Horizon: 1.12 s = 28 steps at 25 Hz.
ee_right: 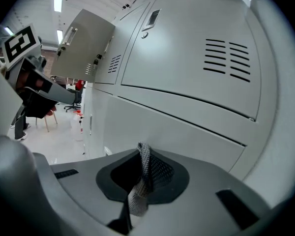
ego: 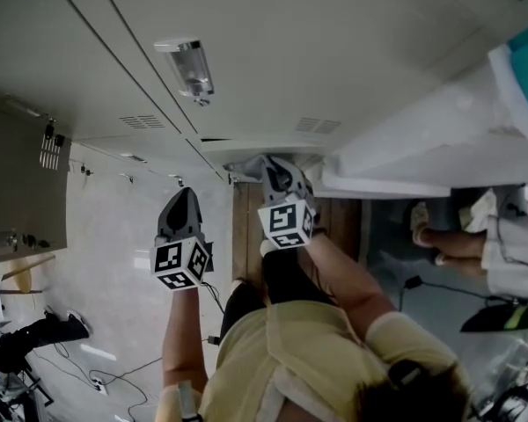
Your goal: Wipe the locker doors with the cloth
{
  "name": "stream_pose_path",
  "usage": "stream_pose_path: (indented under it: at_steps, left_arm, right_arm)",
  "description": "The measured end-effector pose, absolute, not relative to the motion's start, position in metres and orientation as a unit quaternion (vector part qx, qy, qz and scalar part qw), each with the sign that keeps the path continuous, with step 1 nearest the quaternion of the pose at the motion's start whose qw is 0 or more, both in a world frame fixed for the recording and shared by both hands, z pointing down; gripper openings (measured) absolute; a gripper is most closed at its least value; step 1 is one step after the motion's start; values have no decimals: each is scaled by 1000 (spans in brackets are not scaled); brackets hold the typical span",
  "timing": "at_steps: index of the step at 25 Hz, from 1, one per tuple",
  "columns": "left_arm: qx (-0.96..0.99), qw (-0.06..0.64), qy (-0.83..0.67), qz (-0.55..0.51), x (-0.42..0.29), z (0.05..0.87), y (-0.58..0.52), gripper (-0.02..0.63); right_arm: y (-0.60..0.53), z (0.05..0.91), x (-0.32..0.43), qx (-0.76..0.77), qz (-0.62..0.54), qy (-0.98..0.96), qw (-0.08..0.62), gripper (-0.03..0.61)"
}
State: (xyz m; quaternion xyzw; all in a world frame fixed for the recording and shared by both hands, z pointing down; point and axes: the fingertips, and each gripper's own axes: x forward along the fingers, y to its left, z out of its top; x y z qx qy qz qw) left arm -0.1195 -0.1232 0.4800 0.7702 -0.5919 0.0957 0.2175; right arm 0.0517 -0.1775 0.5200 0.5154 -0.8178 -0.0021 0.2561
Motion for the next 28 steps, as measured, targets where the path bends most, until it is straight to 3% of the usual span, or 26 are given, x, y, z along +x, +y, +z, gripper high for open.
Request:
stream_pose_path:
  at_steps: [19, 28]
  left_arm:
    - [808, 214, -538, 108, -59, 487, -143, -14]
    - [810, 217, -534, 106, -52, 490, -144, -14]
  right_arm:
    - [-179, 527, 141, 593, 25, -758, 270, 18]
    - [-169, 521, 148, 594, 25, -758, 268, 18]
